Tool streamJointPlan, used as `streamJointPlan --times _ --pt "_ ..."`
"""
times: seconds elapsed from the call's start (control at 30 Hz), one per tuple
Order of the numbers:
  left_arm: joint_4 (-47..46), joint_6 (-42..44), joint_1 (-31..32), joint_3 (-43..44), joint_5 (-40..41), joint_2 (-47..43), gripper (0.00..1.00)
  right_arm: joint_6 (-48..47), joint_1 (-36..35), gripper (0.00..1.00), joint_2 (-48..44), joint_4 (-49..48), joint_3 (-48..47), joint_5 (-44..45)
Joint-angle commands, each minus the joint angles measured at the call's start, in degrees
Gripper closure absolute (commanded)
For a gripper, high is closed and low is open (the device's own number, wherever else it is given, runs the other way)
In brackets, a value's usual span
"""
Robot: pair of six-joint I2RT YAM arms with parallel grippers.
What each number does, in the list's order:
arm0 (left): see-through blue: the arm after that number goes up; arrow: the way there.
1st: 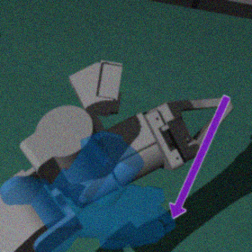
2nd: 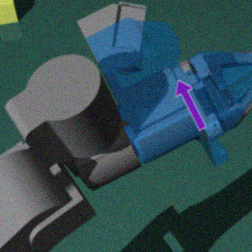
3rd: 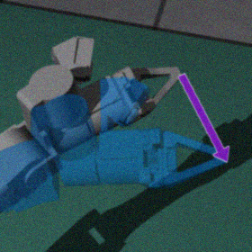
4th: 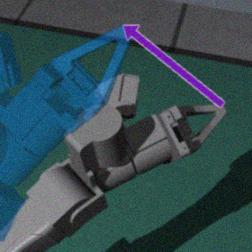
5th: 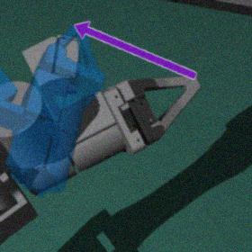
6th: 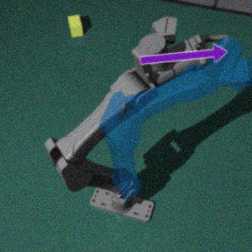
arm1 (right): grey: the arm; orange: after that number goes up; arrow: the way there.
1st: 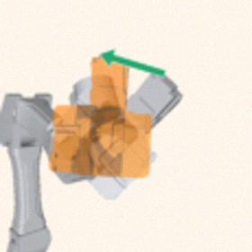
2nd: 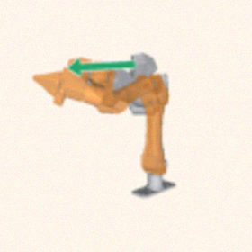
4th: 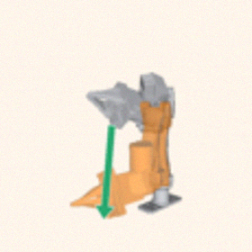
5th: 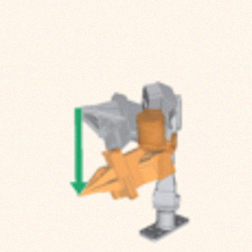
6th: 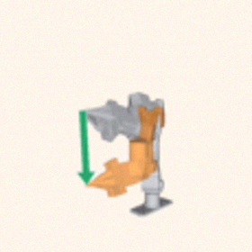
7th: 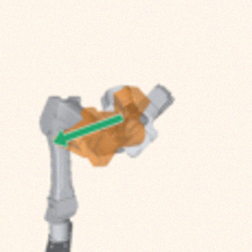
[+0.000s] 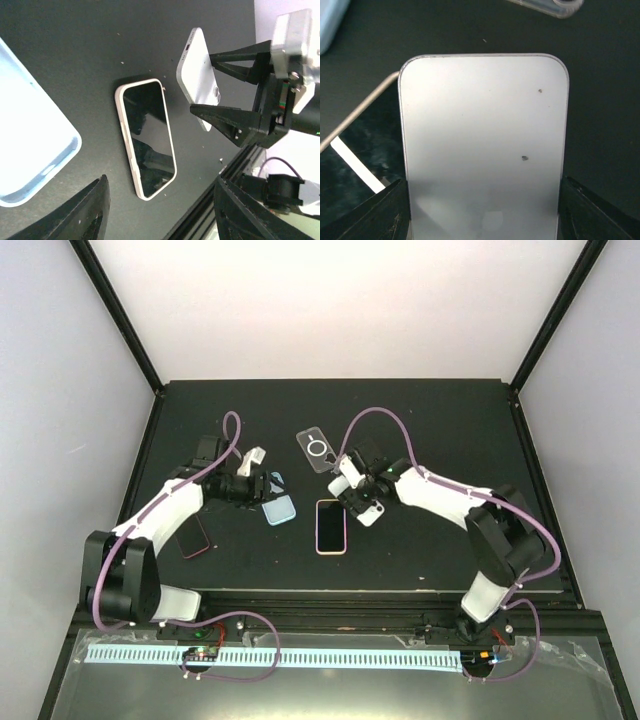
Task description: Put the phone into the phone case
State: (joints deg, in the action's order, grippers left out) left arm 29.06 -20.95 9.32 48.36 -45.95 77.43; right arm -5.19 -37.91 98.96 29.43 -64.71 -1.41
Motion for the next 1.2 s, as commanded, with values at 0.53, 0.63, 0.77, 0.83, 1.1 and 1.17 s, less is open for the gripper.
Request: streamJointPlan --times 0.53,0.63,0.77,0.83,1.1,1.17 --pt "-7.72 -2.72 0.2 2.46 -21.05 2.48 0.38 -5.75 -12.09 0.34 -16.3 -14.05 5.25 -2.96" --pt "-8.63 -3.35 0.77 2.23 -22.21 2.55 0.39 -6.08 -13.66 0.34 -15.87 -13.41 4.13 -2.47" --pt "-8.98 -3.54 1.07 1.82 -22.69 2.68 0.44 -6.08 -15.08 0.34 -15.38 -13.52 3.32 -1.77" --pt "-8.98 -3.36 1.05 1.38 -22.65 2.51 0.48 -6.19 -15.49 0.34 -15.2 -13.52 3.08 -1.29" --pt "-8.67 -3.03 1.3 1.0 -22.42 2.13 0.67 -6.33 -16.23 0.35 -15.2 -13.69 2.99 -0.51" --pt "-8.7 -2.82 1.56 0.94 -22.42 1.86 0.74 -6.33 -16.22 0.35 -15.2 -13.89 2.96 -0.31"
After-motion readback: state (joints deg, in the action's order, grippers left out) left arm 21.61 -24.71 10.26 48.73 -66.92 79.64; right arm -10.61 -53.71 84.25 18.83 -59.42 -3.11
